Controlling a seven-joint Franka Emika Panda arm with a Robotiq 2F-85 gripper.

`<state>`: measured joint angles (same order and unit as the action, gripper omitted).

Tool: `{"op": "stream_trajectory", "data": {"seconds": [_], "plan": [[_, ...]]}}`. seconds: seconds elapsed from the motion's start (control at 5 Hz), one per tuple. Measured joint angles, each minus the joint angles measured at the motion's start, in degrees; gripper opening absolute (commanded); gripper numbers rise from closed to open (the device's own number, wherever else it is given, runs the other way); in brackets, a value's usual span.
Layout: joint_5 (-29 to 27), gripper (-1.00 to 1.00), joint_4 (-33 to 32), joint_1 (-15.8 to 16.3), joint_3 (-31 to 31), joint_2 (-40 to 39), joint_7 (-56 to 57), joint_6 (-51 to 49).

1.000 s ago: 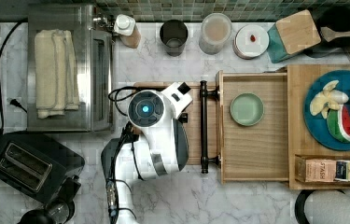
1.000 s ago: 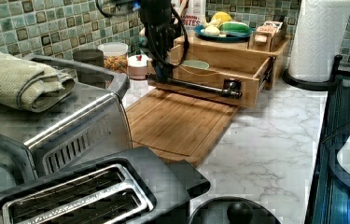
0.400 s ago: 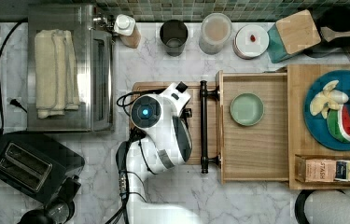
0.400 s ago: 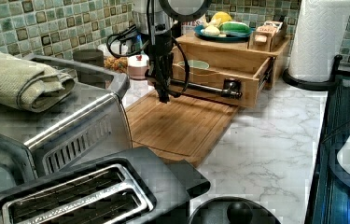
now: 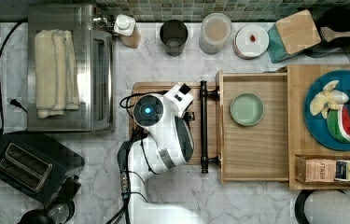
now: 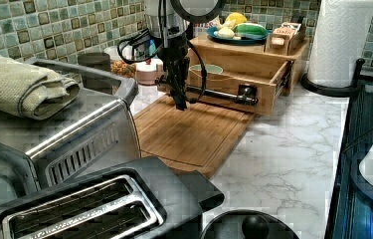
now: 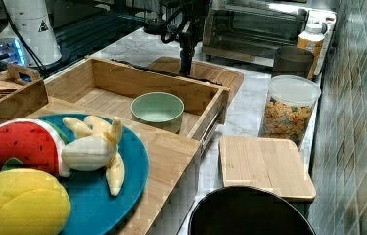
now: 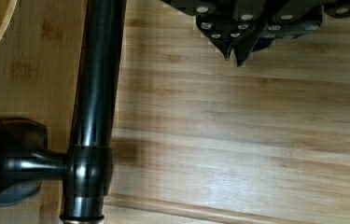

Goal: Close the drawer.

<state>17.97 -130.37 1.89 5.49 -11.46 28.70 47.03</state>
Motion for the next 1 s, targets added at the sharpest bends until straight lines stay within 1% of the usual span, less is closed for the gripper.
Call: {"op": "stream_trajectory", "data": {"seconds": [0.2, 0.4, 0.6, 0.8, 1.0], "plan": [[-1.9, -1.0, 0.2, 0.0, -0.8, -0.9, 3.5, -0.1], [-4.6, -1.0, 0.2, -2.0, -0.9, -2.1, 6.9, -0.1], [-4.7, -1.0, 0.2, -4.8, -1.7, -2.1, 9.8, -1.1], [-4.6, -1.0, 0.2, -7.6, -2.0, -1.5, 10.8, -0.3], [-4.6, -1.0, 0.0, -10.1, -2.1, -1.4, 15.2, 1.5]]}}
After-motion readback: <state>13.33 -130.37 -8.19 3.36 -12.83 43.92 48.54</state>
